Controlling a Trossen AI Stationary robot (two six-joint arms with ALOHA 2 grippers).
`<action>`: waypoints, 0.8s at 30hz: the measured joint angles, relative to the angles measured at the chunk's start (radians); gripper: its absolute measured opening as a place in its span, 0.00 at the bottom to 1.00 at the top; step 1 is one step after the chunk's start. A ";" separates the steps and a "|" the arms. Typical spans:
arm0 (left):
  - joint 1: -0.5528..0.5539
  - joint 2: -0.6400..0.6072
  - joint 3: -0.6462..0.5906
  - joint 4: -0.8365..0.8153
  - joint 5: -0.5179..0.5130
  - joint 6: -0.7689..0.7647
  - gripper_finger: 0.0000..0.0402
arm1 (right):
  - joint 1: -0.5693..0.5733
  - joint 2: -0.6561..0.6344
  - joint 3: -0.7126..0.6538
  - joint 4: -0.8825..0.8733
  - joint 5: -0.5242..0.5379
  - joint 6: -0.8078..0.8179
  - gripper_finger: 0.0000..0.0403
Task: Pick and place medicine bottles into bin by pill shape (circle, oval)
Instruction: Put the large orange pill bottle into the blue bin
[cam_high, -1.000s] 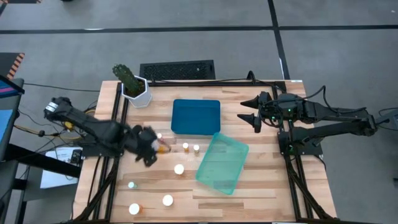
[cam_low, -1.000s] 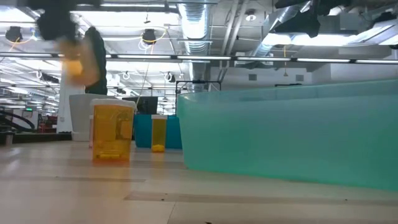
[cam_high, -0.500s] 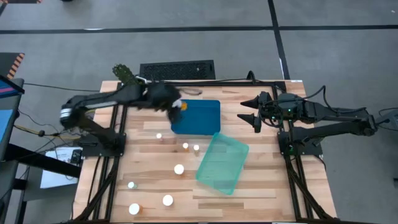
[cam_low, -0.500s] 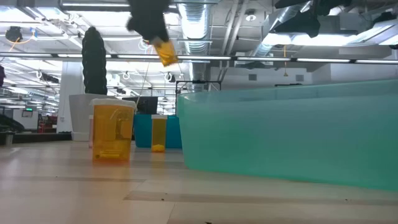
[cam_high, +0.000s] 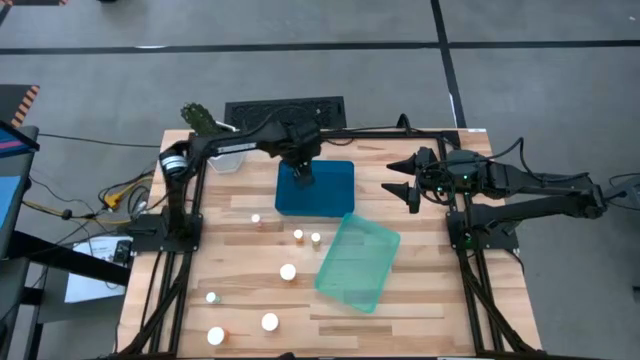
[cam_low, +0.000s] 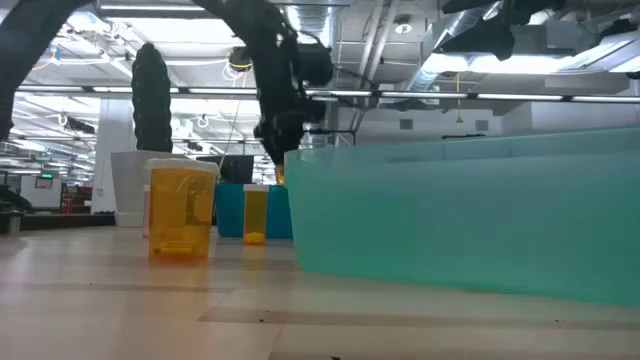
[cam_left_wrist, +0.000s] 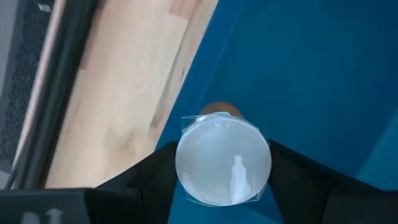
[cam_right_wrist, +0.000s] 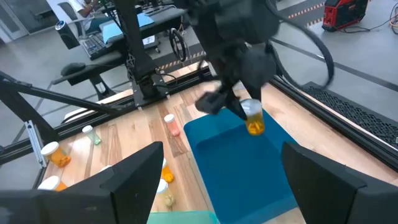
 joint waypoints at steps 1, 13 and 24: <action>-0.002 0.014 0.000 0.004 0.000 0.013 0.54 | 0.000 0.000 0.000 0.000 0.000 0.000 0.83; -0.042 0.051 0.000 0.047 -0.062 0.080 0.54 | 0.000 0.000 0.000 0.000 0.000 0.000 0.83; -0.042 0.051 -0.031 0.045 -0.062 0.111 0.54 | 0.000 0.000 0.000 0.000 0.000 0.000 0.83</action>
